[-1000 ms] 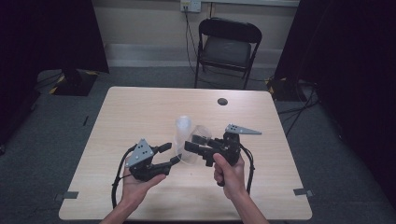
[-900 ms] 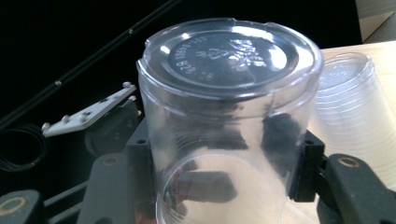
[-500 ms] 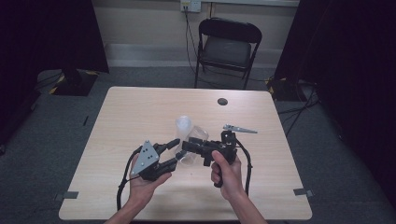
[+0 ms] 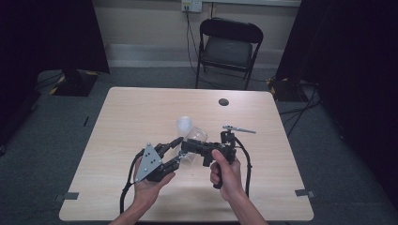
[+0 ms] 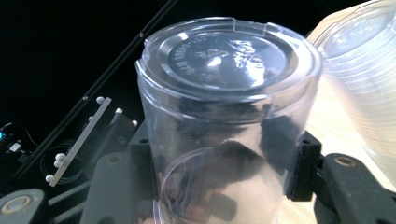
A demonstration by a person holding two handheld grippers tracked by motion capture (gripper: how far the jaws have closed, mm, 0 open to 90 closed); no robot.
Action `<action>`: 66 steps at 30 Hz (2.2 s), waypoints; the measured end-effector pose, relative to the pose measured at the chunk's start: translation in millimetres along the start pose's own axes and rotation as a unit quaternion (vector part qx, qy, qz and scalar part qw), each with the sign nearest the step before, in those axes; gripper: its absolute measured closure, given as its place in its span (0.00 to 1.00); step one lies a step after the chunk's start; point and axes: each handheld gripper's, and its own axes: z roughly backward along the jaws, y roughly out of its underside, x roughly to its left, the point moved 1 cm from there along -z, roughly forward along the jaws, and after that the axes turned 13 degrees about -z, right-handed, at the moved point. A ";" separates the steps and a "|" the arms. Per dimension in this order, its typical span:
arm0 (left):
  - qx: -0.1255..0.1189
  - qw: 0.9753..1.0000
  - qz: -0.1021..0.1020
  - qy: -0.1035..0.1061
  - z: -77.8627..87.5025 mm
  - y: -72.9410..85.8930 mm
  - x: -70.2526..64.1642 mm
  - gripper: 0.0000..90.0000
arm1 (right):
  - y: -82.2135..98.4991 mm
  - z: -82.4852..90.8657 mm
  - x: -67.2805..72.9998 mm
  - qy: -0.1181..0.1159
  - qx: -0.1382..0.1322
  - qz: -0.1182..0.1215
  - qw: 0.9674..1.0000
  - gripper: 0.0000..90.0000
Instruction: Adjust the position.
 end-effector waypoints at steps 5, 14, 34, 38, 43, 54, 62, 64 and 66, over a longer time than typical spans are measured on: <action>-0.010 1.000 -0.017 -0.021 2.3 -3.0 -0.6 0.91 | 1.1 -0.6 2.1 -0.010 0.009 -0.001 1.000 0.45; -0.005 1.000 0.013 -0.015 4.3 0.8 6.2 0.99 | 3.5 -6.7 4.5 0.002 0.015 0.019 1.000 0.24; 0.025 0.997 0.072 0.014 10.6 4.5 14.6 1.00 | -1.5 -0.9 2.2 0.018 -0.006 0.040 0.999 0.16; 0.025 0.996 0.079 0.018 13.0 3.2 15.8 1.00 | -4.7 3.8 0.5 0.012 -0.010 0.043 0.999 0.15; 0.032 0.996 0.078 0.027 15.8 2.6 14.5 1.00 | -7.8 10.0 0.9 0.012 -0.017 0.054 0.998 0.15; 0.085 0.991 0.095 0.043 14.4 5.8 18.3 1.00 | -9.4 16.5 -1.0 0.040 -0.030 0.101 0.994 0.15; 0.128 0.982 0.125 0.059 16.2 9.2 29.2 1.00 | -12.2 20.4 -3.6 0.067 -0.035 0.126 0.989 0.15; 0.131 0.981 0.132 0.061 16.8 9.7 31.7 1.00 | -12.6 21.1 -3.9 0.071 -0.035 0.128 0.989 0.15; 0.133 0.979 0.139 0.065 17.3 10.1 34.6 1.00 | -12.9 22.0 -4.0 0.074 -0.036 0.133 0.988 0.16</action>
